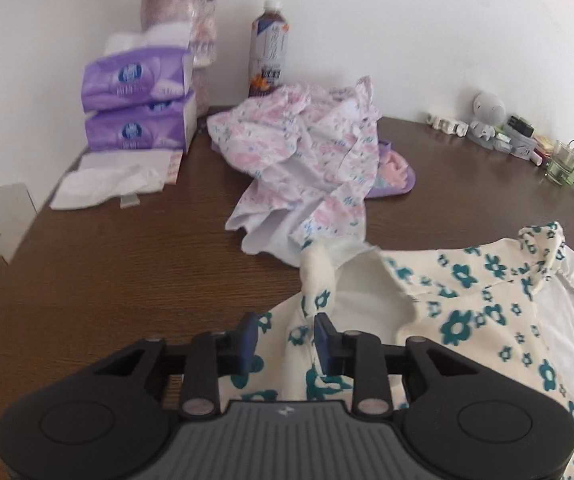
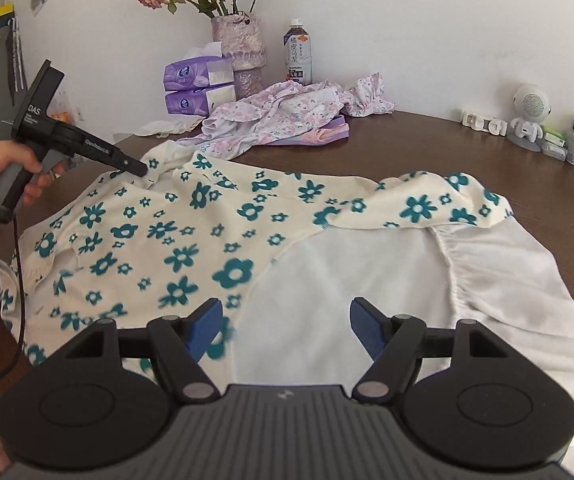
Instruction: Fold clothes
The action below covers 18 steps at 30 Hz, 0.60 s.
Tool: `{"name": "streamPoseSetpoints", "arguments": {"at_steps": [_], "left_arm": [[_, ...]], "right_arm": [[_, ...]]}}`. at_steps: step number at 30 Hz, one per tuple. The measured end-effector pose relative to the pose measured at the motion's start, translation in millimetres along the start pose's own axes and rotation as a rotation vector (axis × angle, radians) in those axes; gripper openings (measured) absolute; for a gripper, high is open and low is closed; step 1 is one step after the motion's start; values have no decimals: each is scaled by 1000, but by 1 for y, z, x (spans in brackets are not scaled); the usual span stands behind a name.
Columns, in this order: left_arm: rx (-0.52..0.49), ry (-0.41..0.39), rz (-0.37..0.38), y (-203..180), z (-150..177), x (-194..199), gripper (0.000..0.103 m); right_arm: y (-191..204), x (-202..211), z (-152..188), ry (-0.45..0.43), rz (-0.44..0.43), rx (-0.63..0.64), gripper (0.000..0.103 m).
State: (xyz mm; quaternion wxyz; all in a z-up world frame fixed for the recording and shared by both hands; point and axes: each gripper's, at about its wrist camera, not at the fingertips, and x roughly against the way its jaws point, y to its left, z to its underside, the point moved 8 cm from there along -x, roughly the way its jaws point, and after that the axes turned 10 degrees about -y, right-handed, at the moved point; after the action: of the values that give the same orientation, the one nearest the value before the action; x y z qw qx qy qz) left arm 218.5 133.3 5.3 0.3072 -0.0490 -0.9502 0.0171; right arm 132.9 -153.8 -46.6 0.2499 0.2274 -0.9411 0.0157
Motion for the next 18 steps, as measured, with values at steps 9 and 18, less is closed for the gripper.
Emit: {"name": "streamPoseSetpoints", "arguments": {"at_steps": [9,18], "left_arm": [[-160,179,-120,-22,25,-26,12],[-118,61,-193,-2,13,2,31]], "right_arm": [[-37,26,5,-70,-65,-24,76],[-41,17,14,-43,-39,-37,76]]}}
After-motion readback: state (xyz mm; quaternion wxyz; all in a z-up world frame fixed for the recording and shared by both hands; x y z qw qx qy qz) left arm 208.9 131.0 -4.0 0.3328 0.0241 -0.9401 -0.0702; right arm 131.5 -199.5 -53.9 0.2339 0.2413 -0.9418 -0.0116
